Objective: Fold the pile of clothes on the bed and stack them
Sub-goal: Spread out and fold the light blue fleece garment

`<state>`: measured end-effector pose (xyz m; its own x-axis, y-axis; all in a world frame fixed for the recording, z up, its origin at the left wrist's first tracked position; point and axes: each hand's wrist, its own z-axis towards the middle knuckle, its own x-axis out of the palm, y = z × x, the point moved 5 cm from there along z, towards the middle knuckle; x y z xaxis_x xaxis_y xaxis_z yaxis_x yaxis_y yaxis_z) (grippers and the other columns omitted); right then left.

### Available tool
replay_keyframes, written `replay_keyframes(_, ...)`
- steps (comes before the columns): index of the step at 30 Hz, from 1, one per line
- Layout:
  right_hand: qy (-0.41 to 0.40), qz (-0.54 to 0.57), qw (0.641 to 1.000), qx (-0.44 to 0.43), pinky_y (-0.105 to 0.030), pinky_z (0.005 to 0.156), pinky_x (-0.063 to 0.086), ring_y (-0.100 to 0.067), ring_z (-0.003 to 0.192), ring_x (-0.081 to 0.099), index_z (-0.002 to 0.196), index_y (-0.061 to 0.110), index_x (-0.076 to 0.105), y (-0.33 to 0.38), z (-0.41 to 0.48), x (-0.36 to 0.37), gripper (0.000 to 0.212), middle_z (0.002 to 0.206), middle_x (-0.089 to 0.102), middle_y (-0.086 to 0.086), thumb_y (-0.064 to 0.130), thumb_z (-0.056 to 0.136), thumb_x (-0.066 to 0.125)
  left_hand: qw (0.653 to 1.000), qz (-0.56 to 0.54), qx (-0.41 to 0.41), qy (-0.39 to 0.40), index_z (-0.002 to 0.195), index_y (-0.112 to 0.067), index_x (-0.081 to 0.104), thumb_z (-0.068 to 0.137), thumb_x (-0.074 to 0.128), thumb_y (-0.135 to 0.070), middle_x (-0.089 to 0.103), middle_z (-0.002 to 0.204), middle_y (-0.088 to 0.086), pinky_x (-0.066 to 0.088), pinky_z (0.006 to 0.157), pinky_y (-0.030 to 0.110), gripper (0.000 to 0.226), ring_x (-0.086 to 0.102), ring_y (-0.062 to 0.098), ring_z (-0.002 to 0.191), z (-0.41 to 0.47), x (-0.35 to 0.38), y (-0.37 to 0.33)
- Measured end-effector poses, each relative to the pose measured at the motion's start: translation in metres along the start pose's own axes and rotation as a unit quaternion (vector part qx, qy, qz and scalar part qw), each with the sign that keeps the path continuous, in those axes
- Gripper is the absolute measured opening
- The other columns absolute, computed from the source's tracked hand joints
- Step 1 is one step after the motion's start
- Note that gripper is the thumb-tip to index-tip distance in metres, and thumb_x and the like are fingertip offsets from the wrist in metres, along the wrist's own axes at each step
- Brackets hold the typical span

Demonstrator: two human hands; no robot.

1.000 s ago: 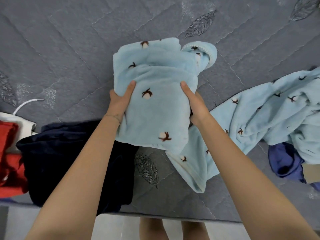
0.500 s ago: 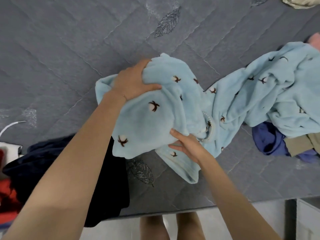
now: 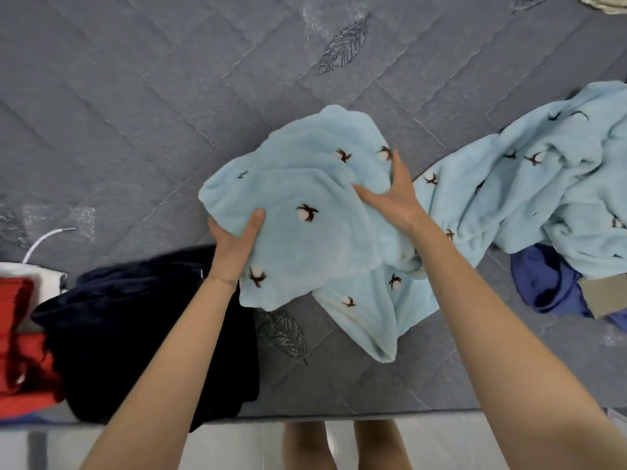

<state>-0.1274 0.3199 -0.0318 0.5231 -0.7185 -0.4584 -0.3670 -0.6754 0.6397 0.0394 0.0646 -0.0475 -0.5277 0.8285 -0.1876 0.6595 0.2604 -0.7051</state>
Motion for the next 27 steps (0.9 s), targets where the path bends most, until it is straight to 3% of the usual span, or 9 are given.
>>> replay_keyframes(4, 0.008, 0.015, 0.999, 0.048, -0.047, 0.121, 0.021, -0.021, 0.149, 0.017, 0.156, 0.031, -0.002, -0.020, 0.018, 0.006, 0.134, 0.163, 0.012, 0.004, 0.077, 0.055, 0.074, 0.999, -0.034, 0.011, 0.034, 0.141, -0.022, 0.044, 0.071, 0.076, -0.061, 0.062, 0.131, -0.007, 0.052, 0.099, 0.035, 0.086, 0.061, 0.007, 0.116, 0.009, 0.006, 0.001)
replay_keyframes(6, 0.025, 0.023, 0.997, 0.070, -0.047, 0.117, 0.029, -0.023, 0.144, 0.029, 0.155, 0.036, 0.006, -0.023, 0.021, 0.004, 0.130, 0.159, 0.028, 0.004, 0.079, 0.054, 0.075, 0.998, -0.040, 0.015, 0.036, 0.137, -0.025, 0.049, 0.078, 0.073, -0.057, 0.063, 0.128, -0.009, 0.054, 0.094, 0.029, 0.071, 0.062, 0.005, 0.113, 0.009, 0.009, -0.002)
replay_keyframes(8, 0.055, 0.071, 0.994, 0.069, -0.037, 0.104, 0.045, -0.016, 0.128, 0.050, 0.149, 0.031, 0.033, -0.023, 0.021, 0.004, 0.110, 0.141, 0.052, 0.009, 0.071, 0.058, 0.080, 0.997, -0.056, 0.025, 0.045, 0.132, -0.028, 0.052, 0.087, 0.068, -0.047, 0.064, 0.126, -0.010, 0.055, 0.088, 0.023, 0.051, 0.063, 0.003, 0.111, 0.005, 0.014, -0.006)
replay_keyframes(11, 0.139, 0.115, 0.982, 0.063, -0.025, 0.084, 0.052, -0.011, 0.109, 0.066, 0.128, 0.028, 0.060, -0.010, 0.000, 0.003, 0.063, 0.116, 0.070, 0.012, 0.053, 0.072, 0.079, 0.995, -0.090, 0.034, 0.028, 0.132, -0.026, 0.054, 0.089, 0.067, -0.044, 0.066, 0.125, -0.008, 0.054, 0.094, 0.031, 0.048, 0.064, 0.008, 0.112, -0.011, 0.015, -0.012)
replay_keyframes(14, 0.201, 0.125, 0.970, 0.060, -0.029, 0.085, 0.054, -0.009, 0.101, 0.070, 0.121, 0.028, 0.064, 0.006, -0.031, -0.010, 0.053, 0.109, 0.074, 0.010, 0.051, 0.074, 0.074, 0.991, -0.127, 0.029, 0.022, 0.126, -0.023, 0.061, 0.087, 0.070, -0.041, 0.070, 0.119, -0.003, 0.054, 0.095, 0.040, 0.044, 0.067, 0.014, 0.109, -0.041, 0.008, -0.023)
replay_keyframes(18, 0.196, 0.154, 0.967, 0.059, -0.028, 0.080, 0.054, -0.011, 0.098, 0.071, 0.113, 0.025, 0.068, 0.028, -0.079, -0.035, 0.034, 0.107, 0.075, 0.005, 0.044, 0.084, 0.069, 0.985, -0.169, 0.009, 0.014, 0.122, -0.020, 0.065, 0.088, 0.069, -0.039, 0.073, 0.113, -0.001, 0.056, 0.092, 0.040, 0.039, 0.069, 0.018, 0.103, -0.094, -0.007, -0.045)
replay_keyframes(24, 0.165, 0.182, 0.969, 0.028, -0.023, 0.076, 0.055, -0.010, 0.097, 0.071, 0.115, 0.024, 0.067, 0.086, -0.157, -0.048, 0.035, 0.106, 0.075, 0.006, 0.045, 0.087, 0.067, 0.981, -0.190, 0.038, 0.000, 0.122, -0.019, 0.066, 0.089, 0.069, -0.035, 0.072, 0.114, 0.001, 0.056, 0.091, 0.043, 0.037, 0.070, 0.021, 0.104, -0.164, -0.047, -0.086)
replay_keyframes(27, 0.155, 0.195, 0.968, 0.009, -0.029, 0.086, 0.054, -0.012, 0.102, 0.070, 0.121, 0.022, 0.066, 0.107, -0.187, -0.038, 0.040, 0.111, 0.073, 0.005, 0.044, 0.088, 0.066, 0.978, -0.201, 0.053, -0.014, 0.120, -0.015, 0.066, 0.089, 0.070, -0.032, 0.073, 0.112, 0.002, 0.057, 0.089, 0.040, 0.036, 0.070, 0.020, 0.102, -0.181, -0.074, -0.093)
